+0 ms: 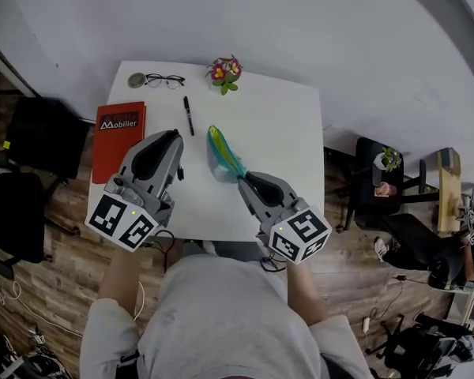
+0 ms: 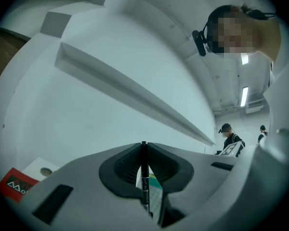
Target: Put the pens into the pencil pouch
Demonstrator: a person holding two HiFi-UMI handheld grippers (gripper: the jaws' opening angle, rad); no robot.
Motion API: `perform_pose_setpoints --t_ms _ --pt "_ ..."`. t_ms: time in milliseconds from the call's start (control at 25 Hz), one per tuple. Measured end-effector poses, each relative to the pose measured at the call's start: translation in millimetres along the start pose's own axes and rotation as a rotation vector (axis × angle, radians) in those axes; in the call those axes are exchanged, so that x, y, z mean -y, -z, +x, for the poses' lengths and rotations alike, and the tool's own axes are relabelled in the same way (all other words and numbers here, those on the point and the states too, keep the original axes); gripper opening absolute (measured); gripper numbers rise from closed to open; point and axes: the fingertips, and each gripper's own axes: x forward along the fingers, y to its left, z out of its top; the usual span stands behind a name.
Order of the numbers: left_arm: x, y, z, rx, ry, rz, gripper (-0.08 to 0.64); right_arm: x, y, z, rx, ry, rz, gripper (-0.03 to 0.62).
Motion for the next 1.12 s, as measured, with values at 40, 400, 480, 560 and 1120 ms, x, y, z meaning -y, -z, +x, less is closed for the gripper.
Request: perform_pose_setpoints --t_ms 40,400,480,560,1120 --pt "2.9 -12.3 3.3 0.043 0.006 0.000 0.058 0.4 -1.1 0.3 0.001 -0.003 -0.001 0.057" --pt "24.9 -79.9 32.9 0.290 0.053 0.031 0.058 0.2 -9.2 3.5 0.004 -0.022 -0.008 0.057" --pt "27.3 -82.5 39.5 0.309 0.061 0.027 0.058 -0.1 -9.4 4.1 0.002 -0.025 -0.010 0.057" --pt "29.0 -83.1 44.8 0.322 0.068 0.018 0.058 -0.9 -10.1 4.7 0.002 -0.029 -0.013 0.057" --pt "27.5 -60.8 56.1 0.276 0.060 0.008 0.058 -4.9 -22.3 5.0 0.037 -0.061 -0.013 0.057"
